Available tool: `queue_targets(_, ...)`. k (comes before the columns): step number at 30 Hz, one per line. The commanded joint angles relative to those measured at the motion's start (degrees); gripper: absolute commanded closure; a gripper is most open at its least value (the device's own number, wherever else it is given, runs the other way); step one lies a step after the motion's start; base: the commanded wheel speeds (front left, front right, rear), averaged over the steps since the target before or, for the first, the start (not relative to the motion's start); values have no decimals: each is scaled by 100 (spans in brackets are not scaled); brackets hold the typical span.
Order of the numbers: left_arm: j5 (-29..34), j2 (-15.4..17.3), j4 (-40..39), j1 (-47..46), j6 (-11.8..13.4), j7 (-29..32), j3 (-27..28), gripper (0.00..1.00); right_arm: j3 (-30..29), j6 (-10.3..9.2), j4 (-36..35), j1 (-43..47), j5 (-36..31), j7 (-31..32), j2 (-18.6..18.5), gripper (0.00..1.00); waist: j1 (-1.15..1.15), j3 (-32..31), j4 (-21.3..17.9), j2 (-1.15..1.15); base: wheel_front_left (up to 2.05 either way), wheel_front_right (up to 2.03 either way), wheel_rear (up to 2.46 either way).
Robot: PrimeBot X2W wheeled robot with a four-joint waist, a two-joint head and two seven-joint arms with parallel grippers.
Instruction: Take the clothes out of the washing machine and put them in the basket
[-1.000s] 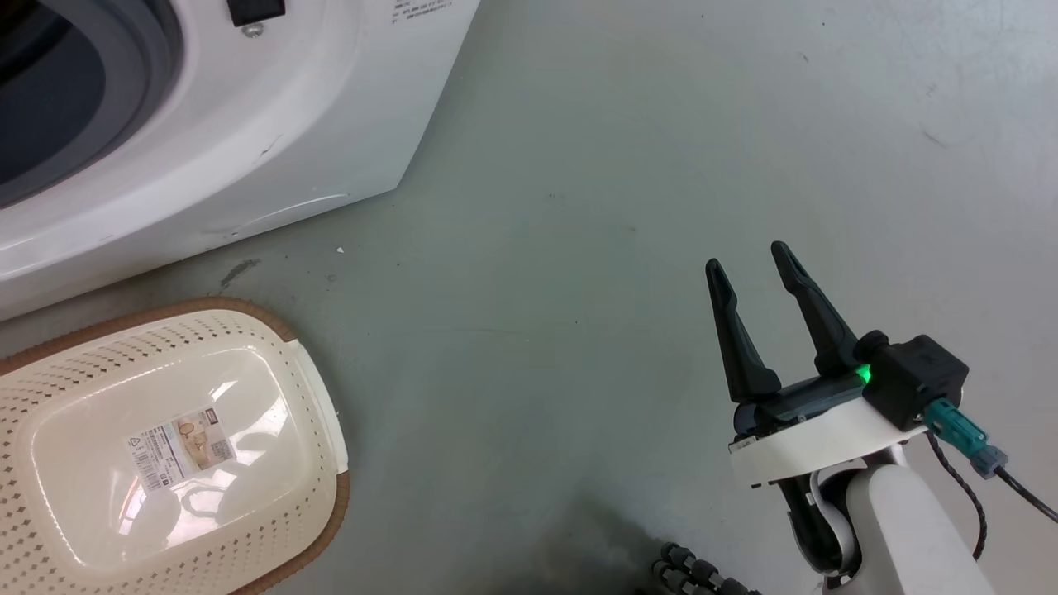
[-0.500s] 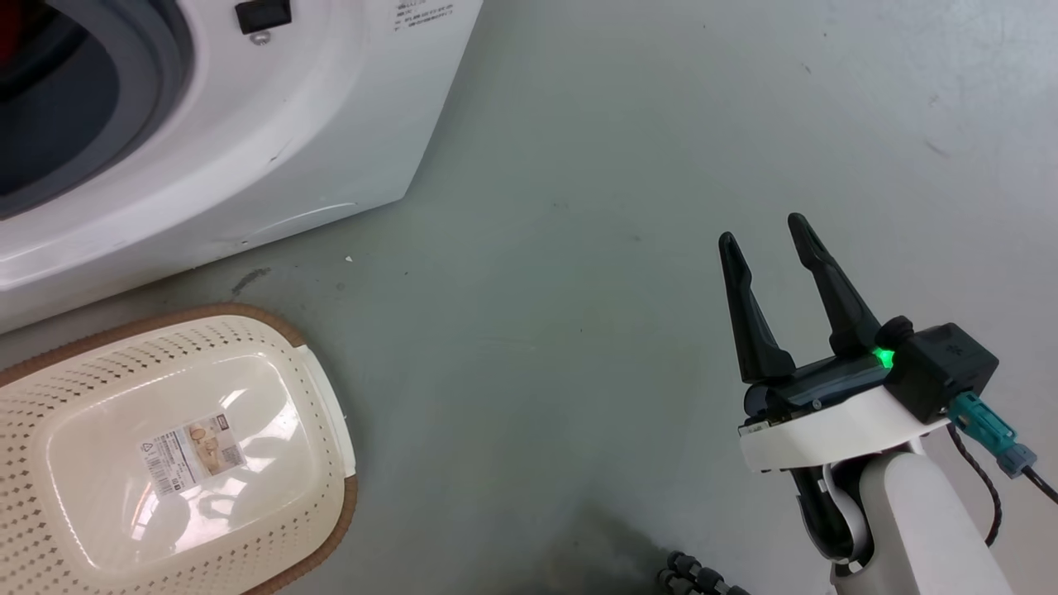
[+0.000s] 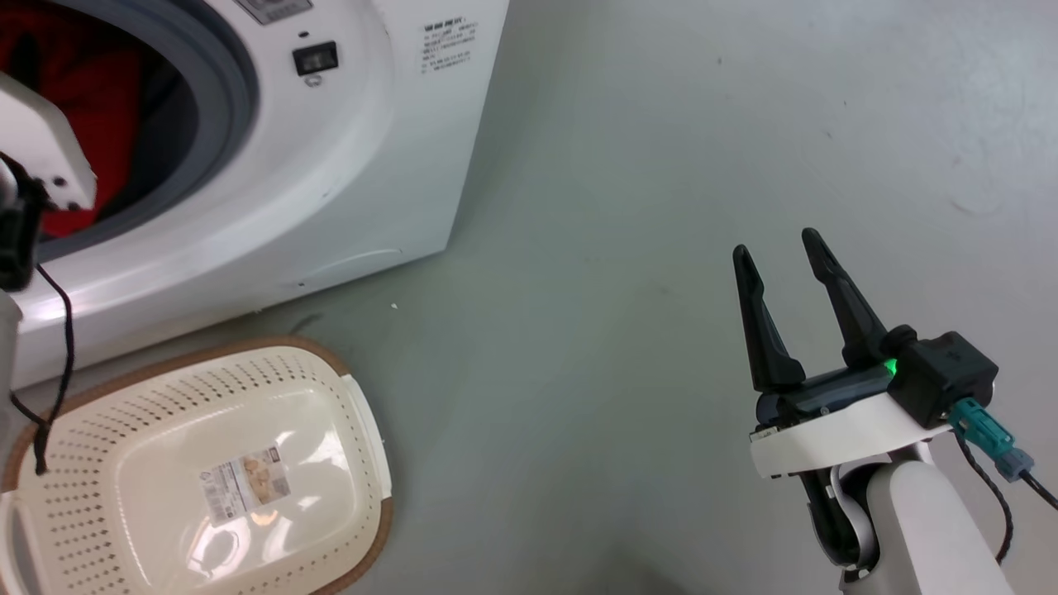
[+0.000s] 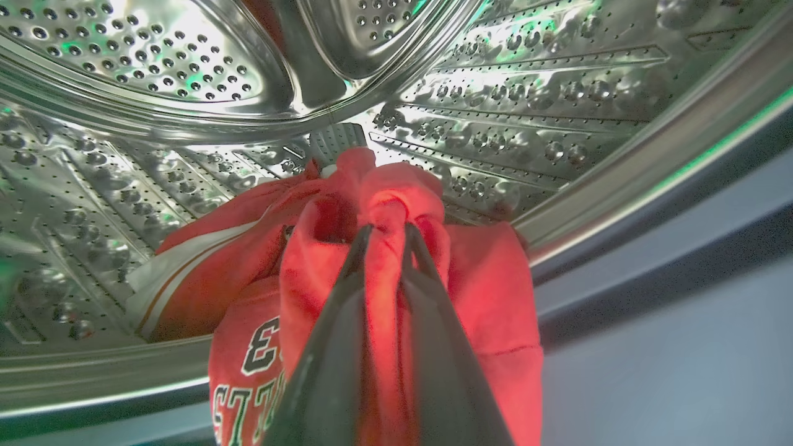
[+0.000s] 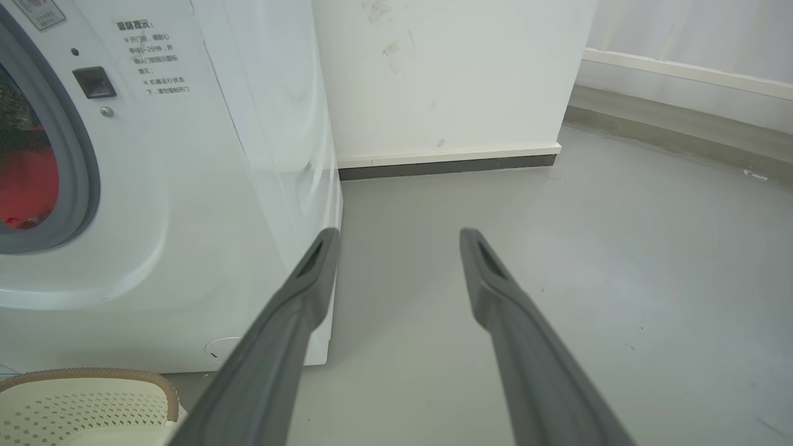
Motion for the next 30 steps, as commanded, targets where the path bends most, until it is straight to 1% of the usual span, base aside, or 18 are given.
queue_targets(1, 43, -64, 62, 136, -15, -219, -35, 100, -38, -4, 23, 80, -52, -11, 8, 0, 0, -264, 124, 0, 0, 0, 0)
queue_targets(9, 84, -488, 349, 428, -76, -1412, -124, 100, -261, -4, 138, 364, -254, -10, 8, 0, 0, -955, 472, 0, 0, 0, 0)
queue_targets(13, 118, -657, 421, 519, -127, -1735, -185, 100, -338, -4, 211, 474, -352, -11, 7, 0, 0, -1243, 663, 0, 0, 0, 0)
queue_targets(17, 83, -798, 352, 678, -91, -1892, -151, 100, -403, -4, 242, 562, -425, -11, 7, 0, 0, -1480, 829, 0, 0, 0, 0)
queue_targets(22, 79, -890, 131, 942, -26, -1954, -166, 100, -477, -4, 270, 663, -497, -11, 7, 0, 0, -1717, 1009, 0, 0, 0, 0)
queue_targets(26, 24, -921, -285, 1262, 103, -1969, -65, 100, -514, -4, 312, 761, -505, -10, 6, 0, 0, -1881, 1117, 0, 0, 0, 0)
queue_targets(30, -28, -881, -993, 1785, 316, -1984, 49, 100, -580, -4, 293, 855, -507, -10, 7, 0, 0, -1992, 1220, 0, 0, 0, 0)
